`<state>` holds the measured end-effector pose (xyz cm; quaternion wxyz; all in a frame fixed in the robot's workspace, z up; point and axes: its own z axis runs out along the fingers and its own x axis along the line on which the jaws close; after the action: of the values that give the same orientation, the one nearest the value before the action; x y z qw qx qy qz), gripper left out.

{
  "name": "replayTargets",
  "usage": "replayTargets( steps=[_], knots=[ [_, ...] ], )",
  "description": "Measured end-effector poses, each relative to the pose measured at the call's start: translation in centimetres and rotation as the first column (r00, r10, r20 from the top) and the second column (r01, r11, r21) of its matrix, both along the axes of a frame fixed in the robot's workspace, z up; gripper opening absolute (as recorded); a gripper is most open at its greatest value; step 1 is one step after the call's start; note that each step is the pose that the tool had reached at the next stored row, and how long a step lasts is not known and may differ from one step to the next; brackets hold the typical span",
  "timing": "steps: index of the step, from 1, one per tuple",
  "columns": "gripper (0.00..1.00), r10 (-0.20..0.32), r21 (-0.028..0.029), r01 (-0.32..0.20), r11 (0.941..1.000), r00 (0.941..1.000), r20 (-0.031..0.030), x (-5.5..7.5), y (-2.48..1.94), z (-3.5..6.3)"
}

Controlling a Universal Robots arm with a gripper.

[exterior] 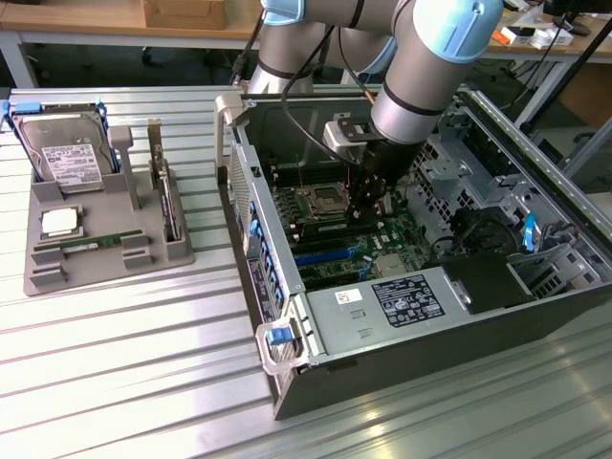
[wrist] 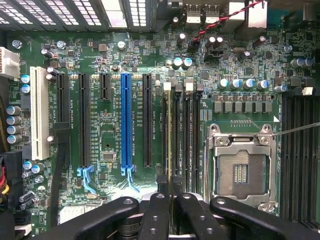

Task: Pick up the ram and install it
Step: 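Insert the ram into the slot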

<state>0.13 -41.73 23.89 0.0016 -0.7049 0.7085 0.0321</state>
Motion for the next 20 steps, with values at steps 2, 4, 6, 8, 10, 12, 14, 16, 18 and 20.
replayTargets(
  steps=[2,4,6,8,10,12,14,16,18,20],
  knots=[
    [0.12,0.000,0.0000,0.000,1.0000,1.0000,0.0000,0.0,0.00,-0.12],
    [0.12,0.000,0.0000,0.000,1.0000,1.0000,0.0000,0.0,-0.01,-0.21],
    [0.12,0.000,0.0003,0.000,1.0000,1.0000,0.0001,0.0,-0.03,-0.30],
    [0.12,0.000,0.0002,0.000,1.0000,1.0000,0.0001,0.0,-0.07,-0.35],
    [0.12,0.000,-0.0001,0.000,1.0000,1.0000,-0.0001,0.0,-0.08,-0.37],
    [0.13,0.000,0.0000,0.000,1.0000,1.0000,0.0000,0.0,-0.07,-0.38],
    [0.25,0.000,0.0000,0.000,1.0000,1.0000,0.0000,0.0,-0.07,-0.38],
    [0.25,0.000,0.0025,0.000,1.0000,1.0000,0.0000,0.0,-0.07,0.00],
    [0.25,0.000,0.0087,0.000,1.0000,1.0000,0.0000,0.0,0.02,1.11],
    [0.11,0.000,0.0107,0.000,0.9999,1.0000,-0.0010,0.4,0.01,1.20]
  ],
)
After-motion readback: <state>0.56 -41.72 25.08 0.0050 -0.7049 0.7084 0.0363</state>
